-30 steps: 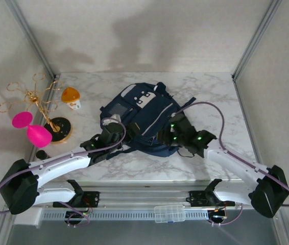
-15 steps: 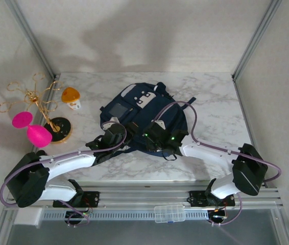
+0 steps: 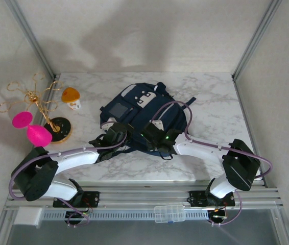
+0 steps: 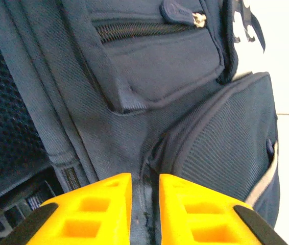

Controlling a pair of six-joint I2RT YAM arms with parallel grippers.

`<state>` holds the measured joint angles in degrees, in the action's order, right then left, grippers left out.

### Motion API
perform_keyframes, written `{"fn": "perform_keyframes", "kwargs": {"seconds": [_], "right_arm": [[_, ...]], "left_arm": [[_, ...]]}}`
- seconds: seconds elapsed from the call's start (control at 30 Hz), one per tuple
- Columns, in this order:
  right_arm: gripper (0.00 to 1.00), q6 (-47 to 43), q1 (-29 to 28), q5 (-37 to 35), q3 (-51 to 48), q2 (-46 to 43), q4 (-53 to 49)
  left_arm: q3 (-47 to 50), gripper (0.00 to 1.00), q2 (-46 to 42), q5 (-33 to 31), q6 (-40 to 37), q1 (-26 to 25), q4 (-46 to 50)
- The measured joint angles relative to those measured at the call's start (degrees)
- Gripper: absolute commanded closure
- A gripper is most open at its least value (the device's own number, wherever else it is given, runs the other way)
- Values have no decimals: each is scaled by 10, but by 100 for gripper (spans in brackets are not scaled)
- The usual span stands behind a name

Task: Pack the student bag
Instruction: Zip the student bag at the center of the table.

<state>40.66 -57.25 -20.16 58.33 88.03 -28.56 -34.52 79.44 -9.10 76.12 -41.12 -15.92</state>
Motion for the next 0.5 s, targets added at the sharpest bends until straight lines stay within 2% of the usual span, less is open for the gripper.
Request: {"fn": "perform_keyframes", "kwargs": {"seconds": [0.3,0.5], "right_arm": [[100,-29,16,-16,-3,-17,0],[100,-101,23,-26,-6,-44,-2]], "left_arm": [[-11,81,31,-4,-14,32,1],[-37,80,75,-3,-44,57,-2]]}}
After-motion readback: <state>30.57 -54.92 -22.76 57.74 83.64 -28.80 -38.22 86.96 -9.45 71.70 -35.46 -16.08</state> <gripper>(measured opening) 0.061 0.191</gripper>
